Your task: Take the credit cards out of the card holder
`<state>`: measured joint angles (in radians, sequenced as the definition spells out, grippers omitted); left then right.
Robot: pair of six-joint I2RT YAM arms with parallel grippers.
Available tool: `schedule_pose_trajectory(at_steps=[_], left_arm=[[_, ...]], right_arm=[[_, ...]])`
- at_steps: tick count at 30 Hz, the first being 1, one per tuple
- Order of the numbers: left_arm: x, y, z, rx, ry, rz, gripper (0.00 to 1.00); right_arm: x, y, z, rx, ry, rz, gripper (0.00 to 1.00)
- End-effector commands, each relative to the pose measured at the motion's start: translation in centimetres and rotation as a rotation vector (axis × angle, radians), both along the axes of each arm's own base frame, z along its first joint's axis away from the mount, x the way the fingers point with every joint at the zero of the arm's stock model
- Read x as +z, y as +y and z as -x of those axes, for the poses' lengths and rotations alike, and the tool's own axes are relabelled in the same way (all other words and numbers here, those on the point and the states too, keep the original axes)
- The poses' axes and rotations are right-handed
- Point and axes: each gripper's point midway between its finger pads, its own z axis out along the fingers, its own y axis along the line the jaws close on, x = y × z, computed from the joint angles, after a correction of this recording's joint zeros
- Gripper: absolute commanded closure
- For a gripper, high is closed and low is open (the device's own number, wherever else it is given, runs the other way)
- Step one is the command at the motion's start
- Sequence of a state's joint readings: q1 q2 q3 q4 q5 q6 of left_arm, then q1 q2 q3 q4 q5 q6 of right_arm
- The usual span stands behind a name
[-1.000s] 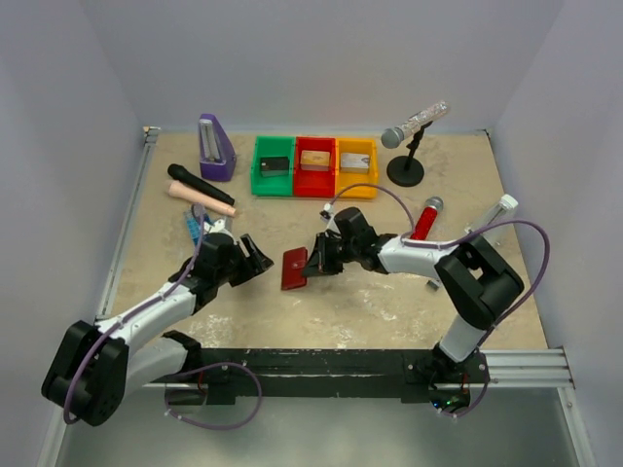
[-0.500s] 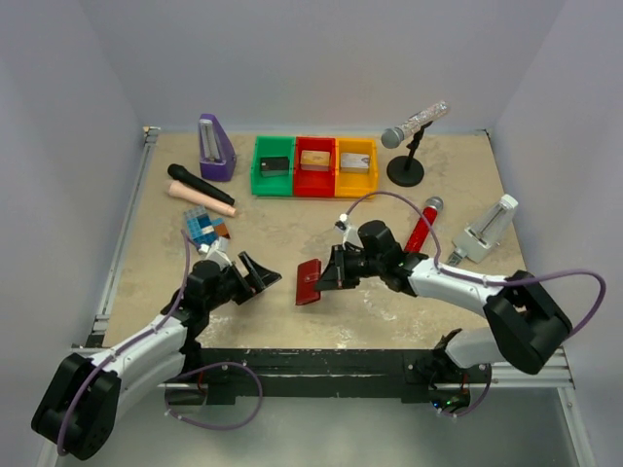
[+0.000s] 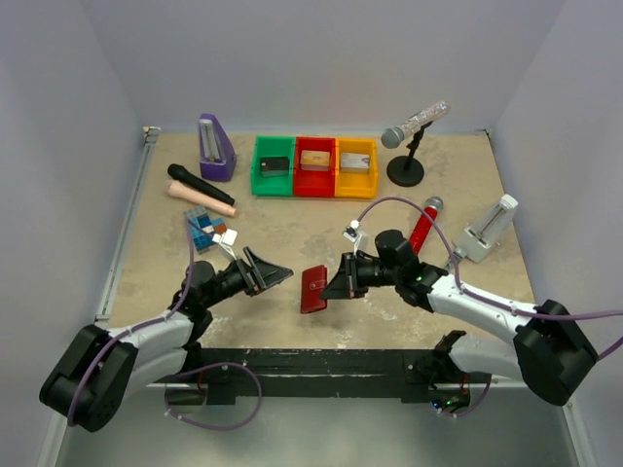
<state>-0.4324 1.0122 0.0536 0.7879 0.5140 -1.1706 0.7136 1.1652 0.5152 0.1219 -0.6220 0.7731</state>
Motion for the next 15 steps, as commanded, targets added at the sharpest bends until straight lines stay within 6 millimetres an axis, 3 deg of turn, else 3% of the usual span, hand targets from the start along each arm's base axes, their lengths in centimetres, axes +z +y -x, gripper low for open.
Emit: schedule_pose_trajectory(at_steps=[1, 8, 15], left_arm=[[2.9, -0.7, 1.6, -0.094, -0.122, 0.116, 0.03], [3.1, -1.1, 1.9, -0.127, -0.117, 0.145, 0.06], [4.3, -2.8, 3.1, -0.24, -0.142, 0.164, 0.11]], right_arm=[[5.0, 1.4, 0.9, 0.102, -0.096, -0.169, 1.0], [7.3, 1.9, 1.7, 0.142, -0.127, -0.217, 1.0], [8.5, 2.5, 2.1, 0.159, -0.152, -0.237, 1.0]])
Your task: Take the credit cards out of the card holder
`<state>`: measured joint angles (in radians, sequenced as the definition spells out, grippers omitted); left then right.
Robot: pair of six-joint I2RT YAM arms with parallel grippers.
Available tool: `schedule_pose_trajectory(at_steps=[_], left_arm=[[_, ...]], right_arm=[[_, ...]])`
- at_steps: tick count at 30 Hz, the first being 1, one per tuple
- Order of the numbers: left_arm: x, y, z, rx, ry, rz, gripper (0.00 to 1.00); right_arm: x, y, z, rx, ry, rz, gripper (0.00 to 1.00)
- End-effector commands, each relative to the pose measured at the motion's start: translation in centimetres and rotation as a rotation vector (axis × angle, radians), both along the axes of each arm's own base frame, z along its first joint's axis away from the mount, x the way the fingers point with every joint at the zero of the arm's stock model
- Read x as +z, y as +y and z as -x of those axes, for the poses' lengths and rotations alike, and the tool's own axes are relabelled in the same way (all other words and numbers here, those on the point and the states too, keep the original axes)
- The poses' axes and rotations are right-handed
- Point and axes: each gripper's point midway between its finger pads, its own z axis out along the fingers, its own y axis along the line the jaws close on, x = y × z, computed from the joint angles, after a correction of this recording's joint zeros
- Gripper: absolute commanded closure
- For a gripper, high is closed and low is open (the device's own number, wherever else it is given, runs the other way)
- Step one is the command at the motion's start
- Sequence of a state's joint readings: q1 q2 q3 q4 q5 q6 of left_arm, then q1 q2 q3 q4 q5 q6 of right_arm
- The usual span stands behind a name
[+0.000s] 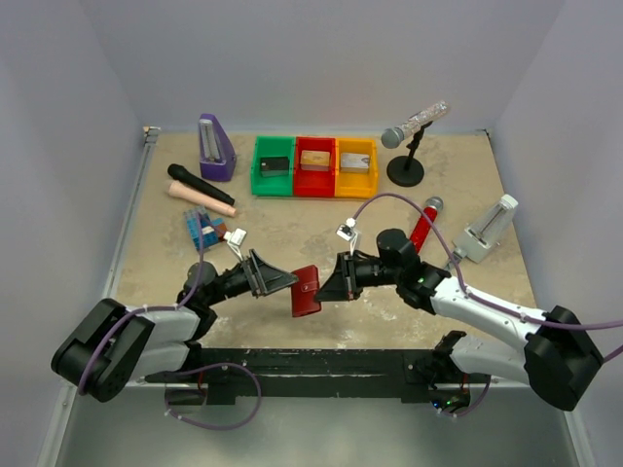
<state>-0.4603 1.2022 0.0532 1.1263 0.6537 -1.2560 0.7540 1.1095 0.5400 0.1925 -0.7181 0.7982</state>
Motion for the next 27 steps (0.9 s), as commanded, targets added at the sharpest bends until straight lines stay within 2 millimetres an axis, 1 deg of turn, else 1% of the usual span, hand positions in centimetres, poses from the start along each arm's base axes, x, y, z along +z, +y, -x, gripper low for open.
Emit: schedule_pose_trajectory(at_steps=[1, 6, 9, 11, 15, 16, 18, 22, 25, 27], left_arm=[[2.1, -0.8, 1.4, -0.08, -0.091, 0.052, 0.11], [2.5, -0.9, 2.1, -0.103, -0.112, 0.065, 0.14], [3.0, -1.1, 2.4, -0.117, -0.125, 0.082, 0.17], [3.5, -1.0, 2.5, -0.12, -0.137, 0.099, 0.21], [4.2, -1.0, 2.9, -0.129, -0.157, 0.118, 0.37], [4.4, -1.0, 2.9, -0.13, -0.158, 0.119, 0.43], [4.4, -1.0, 2.8, -0.132, -0.153, 0.119, 0.49], [4.3, -0.9, 2.8, -0.122, -0.147, 0.121, 0.5], [4.4, -0.8, 2.8, -0.114, -0.149, 0.124, 0.43], [4.5, -0.8, 2.8, -0.112, -0.152, 0.124, 0.41]], right_arm=[[4.3, 1.1, 0.0, 0.037, -0.093, -0.107, 1.0], [4.9, 1.2, 0.3, 0.045, -0.103, -0.129, 1.0], [4.8, 1.3, 0.3, 0.043, -0.101, -0.126, 1.0], [4.3, 1.3, 0.2, 0.035, -0.097, -0.113, 1.0], [3.8, 1.2, 0.0, 0.021, -0.091, -0.102, 1.0], [3.6, 1.2, 0.0, 0.017, -0.089, -0.098, 1.0], [3.3, 1.1, -0.2, 0.004, -0.085, -0.088, 1.0], [2.9, 1.1, -0.4, -0.01, -0.082, -0.075, 1.0], [2.5, 0.9, -0.4, -0.016, -0.081, -0.066, 1.0], [2.5, 0.8, -0.4, -0.018, -0.084, -0.063, 1.0]])
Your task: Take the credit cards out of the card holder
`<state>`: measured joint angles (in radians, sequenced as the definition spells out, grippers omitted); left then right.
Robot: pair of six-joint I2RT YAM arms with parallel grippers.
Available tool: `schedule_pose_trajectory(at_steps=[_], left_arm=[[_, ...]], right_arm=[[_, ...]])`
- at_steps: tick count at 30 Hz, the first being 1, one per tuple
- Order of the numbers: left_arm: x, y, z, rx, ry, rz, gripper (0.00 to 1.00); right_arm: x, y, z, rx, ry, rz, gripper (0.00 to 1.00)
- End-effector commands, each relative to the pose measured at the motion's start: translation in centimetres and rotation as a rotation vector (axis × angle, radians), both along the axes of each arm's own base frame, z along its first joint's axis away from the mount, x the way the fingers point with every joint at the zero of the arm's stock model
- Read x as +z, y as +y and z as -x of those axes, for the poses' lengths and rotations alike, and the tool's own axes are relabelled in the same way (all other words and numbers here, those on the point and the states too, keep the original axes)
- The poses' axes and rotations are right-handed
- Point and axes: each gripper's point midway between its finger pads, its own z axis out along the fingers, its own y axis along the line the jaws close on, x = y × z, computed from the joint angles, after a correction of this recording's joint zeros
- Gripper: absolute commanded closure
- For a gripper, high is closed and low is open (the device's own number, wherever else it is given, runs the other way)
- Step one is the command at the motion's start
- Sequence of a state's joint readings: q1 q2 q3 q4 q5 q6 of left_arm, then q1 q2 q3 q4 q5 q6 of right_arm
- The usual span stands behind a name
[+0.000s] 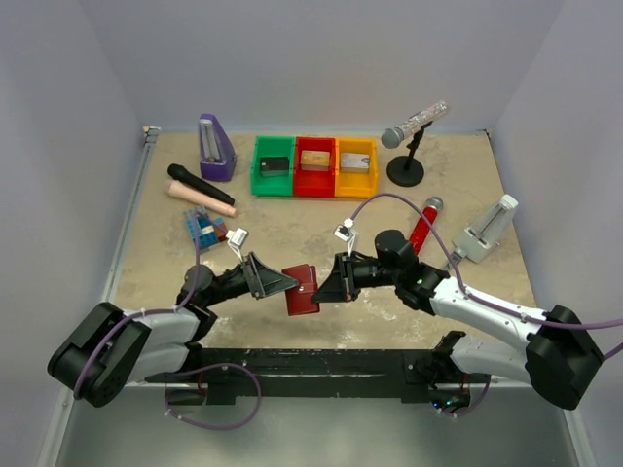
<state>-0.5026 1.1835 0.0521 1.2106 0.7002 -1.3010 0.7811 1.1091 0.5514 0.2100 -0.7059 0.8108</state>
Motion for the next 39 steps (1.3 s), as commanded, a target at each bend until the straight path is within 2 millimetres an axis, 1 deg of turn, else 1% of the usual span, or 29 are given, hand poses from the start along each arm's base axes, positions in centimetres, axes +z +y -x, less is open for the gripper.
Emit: schedule_pose_trajectory(at_steps=[1, 6, 16, 23, 30, 39], left_arm=[[2.4, 0.2, 0.8, -0.015, -0.104, 0.065, 0.4], [2.8, 0.3, 0.8, -0.002, -0.118, 0.068, 0.38], [2.8, 0.7, 0.6, 0.034, -0.137, 0.051, 0.43], [2.2, 0.9, 0.6, 0.055, -0.125, 0.038, 0.47], [1.5, 1.2, 0.4, 0.083, -0.116, 0.021, 0.55], [1.3, 1.3, 0.4, 0.093, -0.121, 0.002, 0.69]], right_arm=[[1.6, 0.2, -0.7, -0.029, -0.073, -0.043, 1.0], [1.4, 0.1, -0.7, -0.031, -0.078, -0.041, 1.0], [0.7, 0.3, -0.9, -0.028, -0.068, -0.04, 1.0], [-0.2, 0.3, -0.8, -0.028, -0.061, -0.032, 1.0], [-0.6, 0.2, -0.8, -0.027, -0.057, -0.027, 1.0], [-0.8, 0.3, -0.7, -0.019, -0.055, -0.024, 1.0]])
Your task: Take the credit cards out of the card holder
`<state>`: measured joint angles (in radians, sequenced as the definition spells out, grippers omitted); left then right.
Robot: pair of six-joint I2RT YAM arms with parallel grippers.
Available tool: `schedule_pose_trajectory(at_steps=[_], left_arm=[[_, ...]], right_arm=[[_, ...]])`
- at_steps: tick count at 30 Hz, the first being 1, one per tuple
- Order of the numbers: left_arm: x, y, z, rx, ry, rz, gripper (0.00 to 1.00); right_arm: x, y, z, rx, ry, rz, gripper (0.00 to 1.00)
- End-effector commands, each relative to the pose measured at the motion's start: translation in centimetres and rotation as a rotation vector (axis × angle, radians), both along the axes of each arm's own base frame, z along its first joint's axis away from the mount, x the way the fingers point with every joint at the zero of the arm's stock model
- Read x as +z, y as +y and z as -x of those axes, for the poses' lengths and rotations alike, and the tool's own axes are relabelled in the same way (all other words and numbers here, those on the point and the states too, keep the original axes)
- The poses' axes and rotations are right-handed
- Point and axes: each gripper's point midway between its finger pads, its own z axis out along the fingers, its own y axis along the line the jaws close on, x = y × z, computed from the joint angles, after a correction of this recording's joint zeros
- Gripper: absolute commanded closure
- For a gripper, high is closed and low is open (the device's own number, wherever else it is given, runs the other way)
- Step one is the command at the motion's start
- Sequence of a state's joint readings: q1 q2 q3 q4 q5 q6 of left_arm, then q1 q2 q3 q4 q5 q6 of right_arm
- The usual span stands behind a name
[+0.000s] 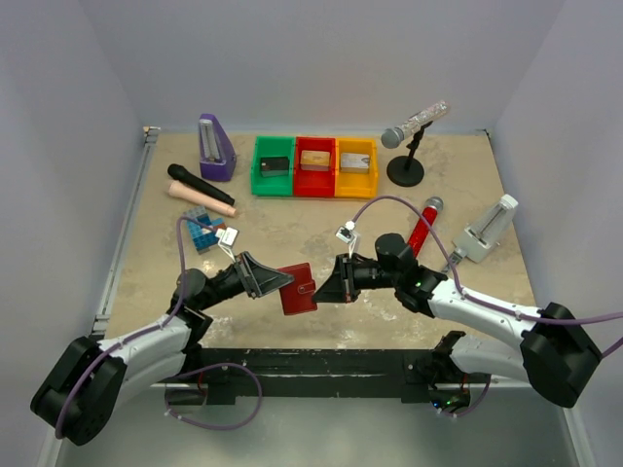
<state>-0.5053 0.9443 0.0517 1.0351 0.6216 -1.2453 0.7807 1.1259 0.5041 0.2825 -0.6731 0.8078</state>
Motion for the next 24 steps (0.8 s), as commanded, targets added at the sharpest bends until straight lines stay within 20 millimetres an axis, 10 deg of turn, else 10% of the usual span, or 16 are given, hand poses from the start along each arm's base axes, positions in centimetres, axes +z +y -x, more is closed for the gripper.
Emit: schedule_pose_trajectory(at_steps=[1, 5, 9, 14, 24], left_arm=[[-1.1, 0.5, 0.6, 0.013, -0.017, -0.015, 0.7], [-1.2, 0.5, 0.7, 0.013, -0.021, -0.023, 0.77], [-1.3, 0.5, 0.7, 0.014, -0.026, -0.035, 0.87], [-1.7, 0.6, 0.3, 0.029, -0.016, -0.084, 0.99], [-3.2, 2.6, -2.2, 0.234, 0.138, -0.508, 1.0]], right_arm=[[0.5, 0.2, -0.3, 0.005, -0.034, -0.022, 1.0], [0.4, 0.2, -0.2, 0.004, -0.028, -0.009, 0.97], [0.8, -0.2, -0.1, -0.008, -0.036, -0.007, 0.5], [2.3, -2.1, -0.3, -0.068, -0.124, 0.083, 0.25], [4.6, -6.7, -2.7, -0.251, -0.415, 0.546, 0.28]])
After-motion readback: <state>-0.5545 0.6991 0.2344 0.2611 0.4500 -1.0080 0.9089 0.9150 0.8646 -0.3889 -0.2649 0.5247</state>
